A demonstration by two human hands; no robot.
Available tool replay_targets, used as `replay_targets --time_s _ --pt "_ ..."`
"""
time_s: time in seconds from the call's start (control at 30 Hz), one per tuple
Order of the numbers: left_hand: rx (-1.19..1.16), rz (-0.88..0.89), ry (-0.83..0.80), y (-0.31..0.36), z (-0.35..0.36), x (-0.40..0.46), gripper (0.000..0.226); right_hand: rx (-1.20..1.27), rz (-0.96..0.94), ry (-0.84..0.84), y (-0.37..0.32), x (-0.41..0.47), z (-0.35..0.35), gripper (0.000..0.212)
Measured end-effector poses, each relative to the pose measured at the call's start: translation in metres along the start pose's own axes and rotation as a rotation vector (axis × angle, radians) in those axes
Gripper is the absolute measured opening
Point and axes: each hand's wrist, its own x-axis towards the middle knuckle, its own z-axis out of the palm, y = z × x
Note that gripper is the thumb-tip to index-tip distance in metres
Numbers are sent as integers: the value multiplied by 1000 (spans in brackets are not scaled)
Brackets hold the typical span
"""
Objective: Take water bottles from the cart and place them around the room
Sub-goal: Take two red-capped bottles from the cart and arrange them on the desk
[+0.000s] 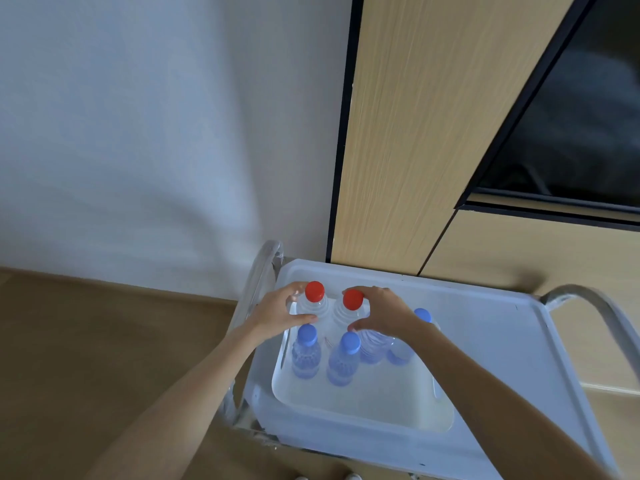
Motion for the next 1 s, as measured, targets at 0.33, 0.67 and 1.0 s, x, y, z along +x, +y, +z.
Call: replay_targets --time_s 0.33,0.67,1.0 --pt "132 24 -46 9 1 8 62 60 3 -30 1 5 -4 70" --pt "119 82 11 9 -6 11 60 268 57 87 1 1 -8 66" --pt "154 183 122 44 -38 13 53 407 2 289 -17 -18 -43 52"
